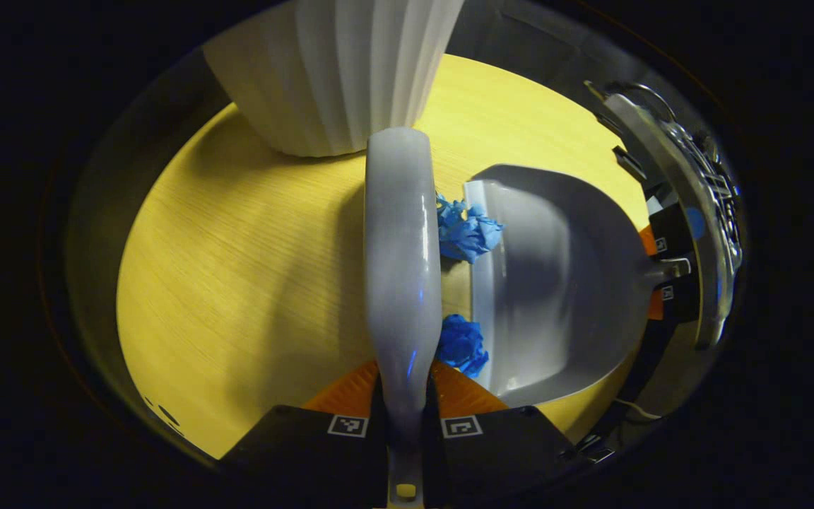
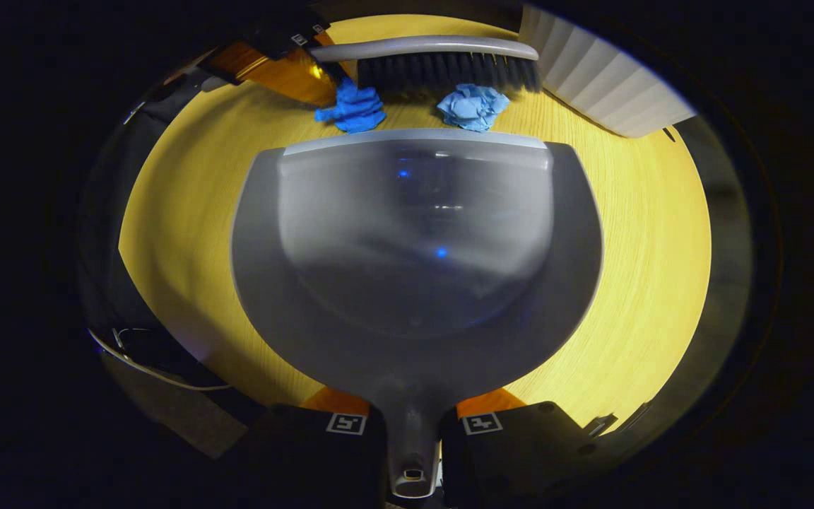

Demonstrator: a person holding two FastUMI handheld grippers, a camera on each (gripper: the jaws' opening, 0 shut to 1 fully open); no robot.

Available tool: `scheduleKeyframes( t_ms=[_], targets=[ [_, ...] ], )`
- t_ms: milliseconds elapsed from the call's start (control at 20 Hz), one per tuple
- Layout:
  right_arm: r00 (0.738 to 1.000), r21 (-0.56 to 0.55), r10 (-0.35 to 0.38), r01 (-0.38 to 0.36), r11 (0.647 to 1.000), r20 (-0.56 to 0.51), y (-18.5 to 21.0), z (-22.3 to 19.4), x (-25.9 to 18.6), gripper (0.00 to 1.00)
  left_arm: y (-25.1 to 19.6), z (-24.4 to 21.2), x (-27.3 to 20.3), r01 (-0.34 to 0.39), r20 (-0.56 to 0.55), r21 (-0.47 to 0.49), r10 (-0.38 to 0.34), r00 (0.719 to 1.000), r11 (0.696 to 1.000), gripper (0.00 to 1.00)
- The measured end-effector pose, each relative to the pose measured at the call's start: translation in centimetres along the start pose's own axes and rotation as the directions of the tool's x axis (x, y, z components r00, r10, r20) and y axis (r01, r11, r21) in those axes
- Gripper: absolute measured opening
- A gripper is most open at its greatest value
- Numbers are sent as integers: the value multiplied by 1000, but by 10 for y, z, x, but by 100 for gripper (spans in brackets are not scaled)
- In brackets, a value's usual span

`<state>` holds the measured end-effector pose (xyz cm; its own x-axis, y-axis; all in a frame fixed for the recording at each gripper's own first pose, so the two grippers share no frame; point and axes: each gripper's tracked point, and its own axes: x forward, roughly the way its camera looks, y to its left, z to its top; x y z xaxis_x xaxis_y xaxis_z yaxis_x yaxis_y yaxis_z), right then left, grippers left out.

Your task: Pick up the small broom and dustpan from the desktop, sweep the trash into the dustpan with the broom, and then empty the trash into the garbage bin.

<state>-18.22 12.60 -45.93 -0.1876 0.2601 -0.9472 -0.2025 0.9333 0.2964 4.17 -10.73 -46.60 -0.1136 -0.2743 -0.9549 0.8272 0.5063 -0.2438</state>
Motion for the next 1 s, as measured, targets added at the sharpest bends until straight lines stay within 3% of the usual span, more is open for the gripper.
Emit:
scheduleKeyframes(
  t_ms=[100,300,600,750,1000],
  targets=[
    [1000,1,-2,2,1000,0,0,0,0,34,-13,-2,-1,37,7,-34,-37,999,999,23],
    [1000,0,-5,5,1000,5,0,1,0,34,-38,-8,-3,113,32,-89,-111,993,990,20],
    [1000,0,-3,3,1000,10,0,1,-1,34,-82,-6,-15,252,84,-126,-242,967,960,23],
    [1000,1,-4,4,1000,14,1,2,-2,34,-74,-8,-26,217,122,-152,-200,972,964,23],
    [1000,4,-4,4,1000,16,1,1,-2,34,-30,-26,-28,77,96,-228,-56,994,971,23]
  ],
)
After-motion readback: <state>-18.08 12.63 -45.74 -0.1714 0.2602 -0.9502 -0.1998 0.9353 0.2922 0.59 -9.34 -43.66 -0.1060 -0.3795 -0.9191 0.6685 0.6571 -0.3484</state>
